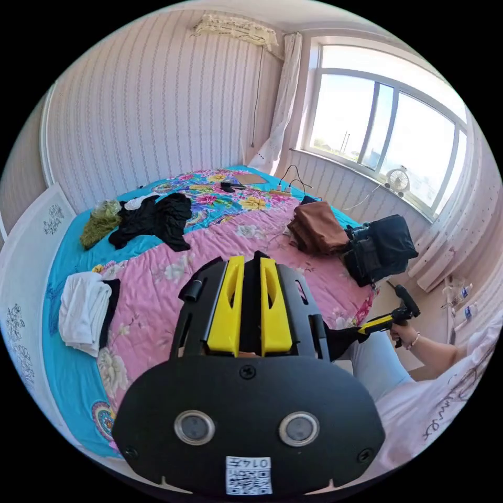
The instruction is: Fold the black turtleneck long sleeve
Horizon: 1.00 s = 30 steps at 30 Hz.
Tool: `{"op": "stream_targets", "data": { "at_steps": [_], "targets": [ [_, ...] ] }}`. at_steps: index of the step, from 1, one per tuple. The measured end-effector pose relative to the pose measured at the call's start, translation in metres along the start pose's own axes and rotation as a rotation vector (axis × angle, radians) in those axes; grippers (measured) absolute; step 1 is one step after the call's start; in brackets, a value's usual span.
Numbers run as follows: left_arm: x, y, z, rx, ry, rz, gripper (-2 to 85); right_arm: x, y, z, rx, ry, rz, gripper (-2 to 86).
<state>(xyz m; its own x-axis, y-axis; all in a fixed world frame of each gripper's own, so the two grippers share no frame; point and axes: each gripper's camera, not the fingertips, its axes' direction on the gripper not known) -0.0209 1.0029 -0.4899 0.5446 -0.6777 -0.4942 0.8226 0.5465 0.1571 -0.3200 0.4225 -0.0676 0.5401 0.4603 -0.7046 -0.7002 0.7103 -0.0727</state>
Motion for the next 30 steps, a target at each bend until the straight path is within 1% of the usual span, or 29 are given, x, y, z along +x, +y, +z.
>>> {"op": "stream_targets", "data": {
  "at_steps": [1, 2, 3, 4, 6, 8, 9, 11, 12, 14, 16, 18, 19, 21, 22, 24, 25, 27, 28, 29, 30],
  "targets": [
    [-0.001, 0.019, 0.003, -0.009, 0.012, -0.029, 5.9, 0.009, -0.001, 0.010, -0.028, 0.005, 0.020, 1.6],
    [-0.004, 0.060, 0.012, -0.055, 0.019, -0.084, 6.1, 0.017, -0.003, 0.019, -0.060, 0.009, 0.036, 1.6],
    [-0.006, 0.101, 0.023, -0.145, -0.010, -0.137, 6.3, 0.020, -0.004, 0.022, -0.070, 0.012, 0.040, 1.6],
    [-0.007, 0.123, 0.029, -0.197, -0.040, -0.166, 6.4, 0.025, -0.006, 0.027, -0.085, 0.033, 0.059, 1.6],
    [-0.012, 0.199, 0.044, -0.344, -0.140, -0.309, 7.3, 0.026, -0.009, 0.027, -0.064, 0.108, 0.072, 1.5],
    [-0.014, 0.238, 0.045, -0.372, -0.146, -0.429, 8.4, 0.004, -0.014, 0.024, 0.026, 0.243, -0.005, 1.6],
    [-0.014, 0.253, 0.047, -0.363, -0.149, -0.477, 8.9, -0.005, -0.016, 0.025, 0.042, 0.245, -0.048, 1.7],
    [-0.014, 0.263, 0.056, -0.366, -0.172, -0.499, 9.3, -0.051, -0.026, 0.046, 0.055, 0.133, -0.261, 2.8],
    [-0.016, 0.265, 0.067, -0.390, -0.187, -0.494, 9.4, -0.062, -0.029, 0.055, 0.038, 0.087, -0.306, 3.2],
    [-0.022, 0.264, 0.088, -0.441, -0.174, -0.503, 9.4, -0.102, -0.045, 0.105, -0.080, -0.083, -0.417, 7.6],
    [-0.028, 0.263, 0.103, -0.466, -0.151, -0.524, 8.7, -0.125, -0.055, 0.142, -0.141, -0.070, -0.467, 9.0],
    [-0.032, 0.262, 0.114, -0.498, -0.173, -0.505, 6.7, -0.133, -0.065, 0.171, -0.151, 0.011, -0.469, 8.3],
    [-0.033, 0.262, 0.113, -0.498, -0.171, -0.502, 6.1, -0.131, -0.073, 0.185, -0.187, 0.053, -0.444, 6.9],
    [-0.036, 0.258, 0.098, -0.459, -0.168, -0.493, 2.6, -0.125, -0.082, 0.183, -0.212, 0.007, -0.424, 4.6],
    [-0.037, 0.256, 0.091, -0.439, -0.170, -0.489, 2.2, -0.119, -0.084, 0.166, -0.174, -0.046, -0.422, 3.5],
    [-0.046, 0.244, 0.055, -0.349, -0.161, -0.465, 1.5, -0.105, -0.087, 0.129, -0.093, -0.087, -0.409, 2.7],
    [-0.050, 0.241, 0.046, -0.327, -0.174, -0.460, 1.5, -0.090, -0.091, 0.099, -0.028, -0.100, -0.387, 2.5],
    [-0.077, 0.223, 0.009, -0.225, -0.309, -0.473, 2.2, -0.059, -0.100, 0.048, 0.104, -0.073, -0.320, 2.4],
    [-0.085, 0.219, 0.001, -0.195, -0.351, -0.482, 2.5, -0.036, -0.107, 0.012, 0.207, -0.023, -0.260, 2.7],
    [-0.102, 0.211, -0.012, -0.130, -0.433, -0.511, 3.3, -0.014, -0.113, -0.022, 0.311, 0.034, -0.203, 3.1],
    [-0.117, 0.205, -0.022, -0.085, -0.483, -0.560, 4.1, -0.003, -0.114, -0.038, 0.365, 0.066, -0.173, 3.3]
  ]
}}
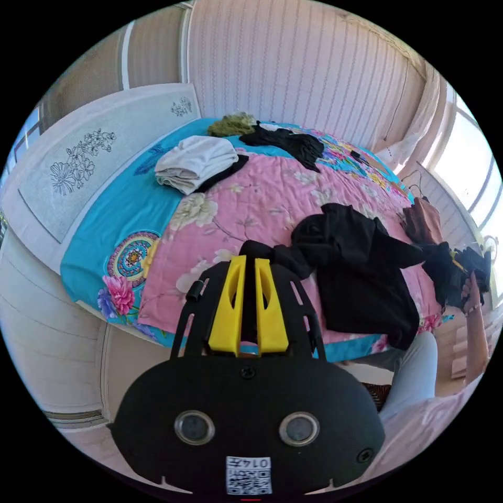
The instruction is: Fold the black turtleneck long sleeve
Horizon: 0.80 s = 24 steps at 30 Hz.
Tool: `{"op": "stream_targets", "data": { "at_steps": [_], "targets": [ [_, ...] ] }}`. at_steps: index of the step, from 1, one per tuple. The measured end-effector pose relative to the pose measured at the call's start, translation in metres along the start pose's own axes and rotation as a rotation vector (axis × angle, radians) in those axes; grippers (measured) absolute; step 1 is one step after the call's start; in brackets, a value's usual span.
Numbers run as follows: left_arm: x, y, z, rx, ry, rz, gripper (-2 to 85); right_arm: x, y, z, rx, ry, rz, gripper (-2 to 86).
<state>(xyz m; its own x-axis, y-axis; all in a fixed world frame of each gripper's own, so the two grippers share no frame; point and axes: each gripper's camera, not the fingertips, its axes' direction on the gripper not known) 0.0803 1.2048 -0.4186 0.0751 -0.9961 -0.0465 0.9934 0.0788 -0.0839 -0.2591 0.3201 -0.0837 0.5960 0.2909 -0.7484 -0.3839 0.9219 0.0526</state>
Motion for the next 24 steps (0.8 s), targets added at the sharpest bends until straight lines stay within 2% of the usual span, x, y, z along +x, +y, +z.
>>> {"op": "stream_targets", "data": {
  "at_steps": [2, 6, 7, 11, 12, 15, 17, 24],
  "targets": [
    [-0.009, -0.011, -0.005, 0.028, 0.040, -0.054, 5.4, 0.043, -0.007, -0.036, 0.126, 0.130, 0.128, 5.0],
    [0.029, 0.014, 0.007, -0.052, 0.183, 0.062, 6.5, 0.070, 0.015, -0.037, 0.043, 0.154, 0.209, 8.0],
    [0.037, 0.022, 0.015, -0.084, 0.204, 0.085, 6.5, 0.069, 0.029, -0.022, -0.042, 0.145, 0.198, 8.4],
    [0.085, 0.061, 0.093, -0.389, 0.375, 0.146, 9.9, 0.065, 0.083, 0.050, -0.405, 0.027, 0.193, 12.7],
    [0.096, 0.066, 0.110, -0.435, 0.404, 0.156, 10.2, 0.065, 0.089, 0.059, -0.441, 0.012, 0.207, 13.0],
    [0.110, 0.063, 0.124, -0.456, 0.321, 0.190, 6.1, 0.070, 0.107, 0.092, -0.574, -0.002, 0.238, 12.7],
    [0.106, 0.057, 0.116, -0.430, 0.365, 0.194, 2.8, 0.076, 0.109, 0.101, -0.627, 0.050, 0.242, 5.6],
    [0.046, 0.060, 0.038, -0.384, 0.532, 0.249, -0.1, 0.100, 0.097, 0.046, -0.530, -0.081, 0.200, 0.9]
  ]
}}
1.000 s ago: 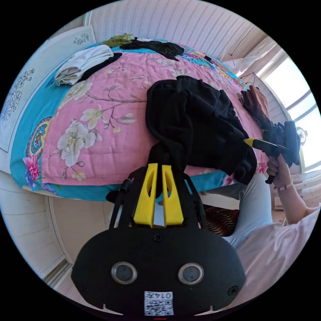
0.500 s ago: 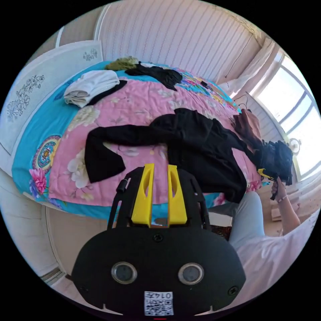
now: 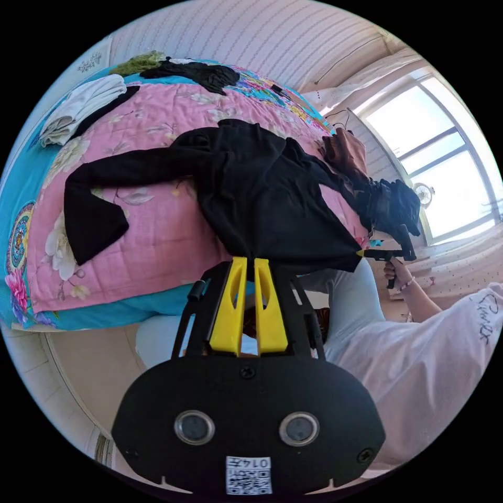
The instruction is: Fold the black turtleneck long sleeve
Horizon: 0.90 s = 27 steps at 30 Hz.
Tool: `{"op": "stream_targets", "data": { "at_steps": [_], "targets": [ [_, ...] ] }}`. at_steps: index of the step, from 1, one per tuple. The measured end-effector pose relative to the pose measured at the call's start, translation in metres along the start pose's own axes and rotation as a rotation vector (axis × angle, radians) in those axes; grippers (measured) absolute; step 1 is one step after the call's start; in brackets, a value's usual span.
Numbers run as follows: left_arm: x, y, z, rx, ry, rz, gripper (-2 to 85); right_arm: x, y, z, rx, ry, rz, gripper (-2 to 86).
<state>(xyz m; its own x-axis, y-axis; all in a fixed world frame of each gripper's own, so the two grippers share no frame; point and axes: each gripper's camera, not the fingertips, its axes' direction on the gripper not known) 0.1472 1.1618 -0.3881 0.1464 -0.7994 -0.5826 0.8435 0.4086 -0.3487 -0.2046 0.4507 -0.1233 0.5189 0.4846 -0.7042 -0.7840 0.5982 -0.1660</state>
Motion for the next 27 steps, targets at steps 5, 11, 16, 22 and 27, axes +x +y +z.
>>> {"op": "stream_targets", "data": {
  "at_steps": [5, 11, 16, 22, 27],
  "targets": [
    [-0.017, 0.052, -0.035, 0.053, 0.171, -0.014, -0.3, 0.019, 0.026, -0.034, -0.039, -0.260, -0.074, 0.5],
    [-0.042, 0.065, -0.039, 0.144, 0.293, -0.177, -0.4, 0.028, 0.042, -0.045, -0.018, -0.396, -0.100, 0.4],
    [-0.038, -0.014, -0.064, 0.259, 0.204, -0.110, 0.9, 0.024, 0.017, -0.068, 0.152, -0.478, -0.131, 0.4],
    [-0.055, -0.085, -0.025, 0.143, 0.010, -0.176, 7.0, 0.031, -0.040, -0.060, 0.178, -0.250, -0.043, 0.6],
    [-0.051, -0.052, -0.012, 0.102, -0.033, -0.243, 8.4, 0.034, -0.046, -0.037, 0.101, -0.159, -0.007, 0.7]
  ]
}}
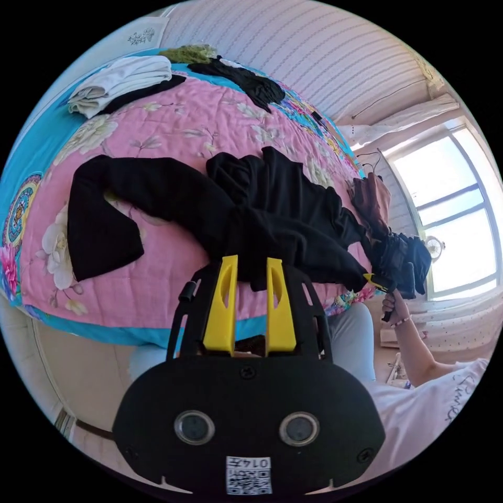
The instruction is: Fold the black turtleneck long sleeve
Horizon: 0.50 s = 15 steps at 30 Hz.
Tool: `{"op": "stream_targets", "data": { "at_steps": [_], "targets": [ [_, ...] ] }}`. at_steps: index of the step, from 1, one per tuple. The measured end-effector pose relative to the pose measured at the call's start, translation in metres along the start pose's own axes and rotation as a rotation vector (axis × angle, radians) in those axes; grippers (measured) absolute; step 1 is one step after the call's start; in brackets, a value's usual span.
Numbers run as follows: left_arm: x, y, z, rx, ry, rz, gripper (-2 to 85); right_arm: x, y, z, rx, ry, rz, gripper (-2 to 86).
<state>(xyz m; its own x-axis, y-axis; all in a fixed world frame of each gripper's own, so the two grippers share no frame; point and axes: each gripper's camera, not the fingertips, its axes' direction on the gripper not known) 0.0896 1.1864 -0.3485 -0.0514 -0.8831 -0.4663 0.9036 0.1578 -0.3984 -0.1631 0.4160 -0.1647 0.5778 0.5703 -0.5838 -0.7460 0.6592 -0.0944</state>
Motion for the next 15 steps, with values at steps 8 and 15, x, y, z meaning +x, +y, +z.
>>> {"op": "stream_targets", "data": {
  "at_steps": [8, 15],
  "targets": [
    [0.044, 0.025, -0.001, 0.083, -0.156, 0.155, 8.6, 0.006, 0.024, -0.009, 0.008, -0.033, 0.015, 0.7],
    [0.046, 0.030, 0.007, -0.082, 0.049, 0.177, -0.8, -0.001, 0.042, -0.030, 0.043, -0.064, -0.001, 0.7]
  ]
}}
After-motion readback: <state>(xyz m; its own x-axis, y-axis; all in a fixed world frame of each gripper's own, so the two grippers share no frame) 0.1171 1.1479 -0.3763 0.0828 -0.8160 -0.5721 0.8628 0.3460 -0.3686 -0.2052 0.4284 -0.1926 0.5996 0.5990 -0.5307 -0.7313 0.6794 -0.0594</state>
